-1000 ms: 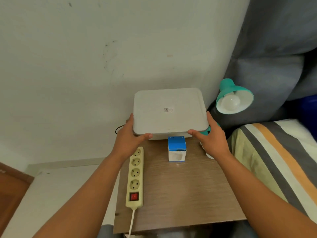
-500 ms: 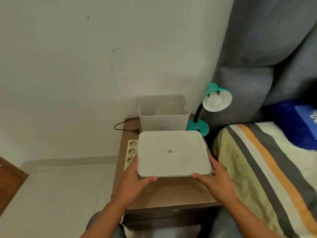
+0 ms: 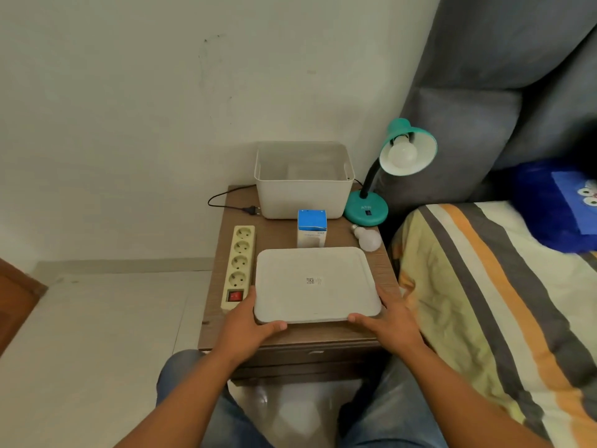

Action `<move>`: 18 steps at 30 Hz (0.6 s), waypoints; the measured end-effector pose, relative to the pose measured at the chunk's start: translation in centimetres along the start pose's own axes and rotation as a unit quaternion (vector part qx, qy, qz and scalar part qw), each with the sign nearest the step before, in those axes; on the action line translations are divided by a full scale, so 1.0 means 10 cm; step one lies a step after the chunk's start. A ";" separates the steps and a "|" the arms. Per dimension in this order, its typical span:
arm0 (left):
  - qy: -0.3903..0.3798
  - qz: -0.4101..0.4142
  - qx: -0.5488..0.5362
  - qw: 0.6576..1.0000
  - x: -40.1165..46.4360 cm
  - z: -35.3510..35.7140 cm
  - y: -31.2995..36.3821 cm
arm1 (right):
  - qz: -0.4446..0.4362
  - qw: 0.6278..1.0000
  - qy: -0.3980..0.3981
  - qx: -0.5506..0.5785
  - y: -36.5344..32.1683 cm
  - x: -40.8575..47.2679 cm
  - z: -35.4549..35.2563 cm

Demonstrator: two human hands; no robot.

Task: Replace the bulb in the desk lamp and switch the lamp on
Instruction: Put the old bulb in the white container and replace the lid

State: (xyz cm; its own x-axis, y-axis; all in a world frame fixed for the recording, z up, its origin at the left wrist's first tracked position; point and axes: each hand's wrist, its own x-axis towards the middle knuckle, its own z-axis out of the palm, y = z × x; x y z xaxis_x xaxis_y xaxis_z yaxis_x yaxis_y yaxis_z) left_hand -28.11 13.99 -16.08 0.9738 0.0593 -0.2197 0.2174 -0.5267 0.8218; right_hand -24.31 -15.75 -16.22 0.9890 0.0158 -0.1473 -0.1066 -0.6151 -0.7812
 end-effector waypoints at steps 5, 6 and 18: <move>-0.017 -0.027 0.026 0.999 0.06 0.07 -0.10 | 0.035 0.999 -0.013 -0.018 0.07 0.00 0.07; -0.018 -0.029 0.033 0.999 0.08 0.08 -0.12 | 0.041 0.999 -0.015 -0.020 0.06 0.00 0.07; -0.024 -0.086 0.174 0.981 0.20 0.24 -0.09 | 0.089 0.993 -0.035 -0.069 0.20 0.08 0.16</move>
State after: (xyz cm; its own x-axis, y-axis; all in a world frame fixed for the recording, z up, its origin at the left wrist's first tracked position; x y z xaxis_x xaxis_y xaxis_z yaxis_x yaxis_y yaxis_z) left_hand -26.55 12.54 -18.47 0.9190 0.1367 -0.3698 0.3335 -0.7699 0.5441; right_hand -23.94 -15.68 -18.89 0.9457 -0.0504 -0.3210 -0.2584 -0.7158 -0.6488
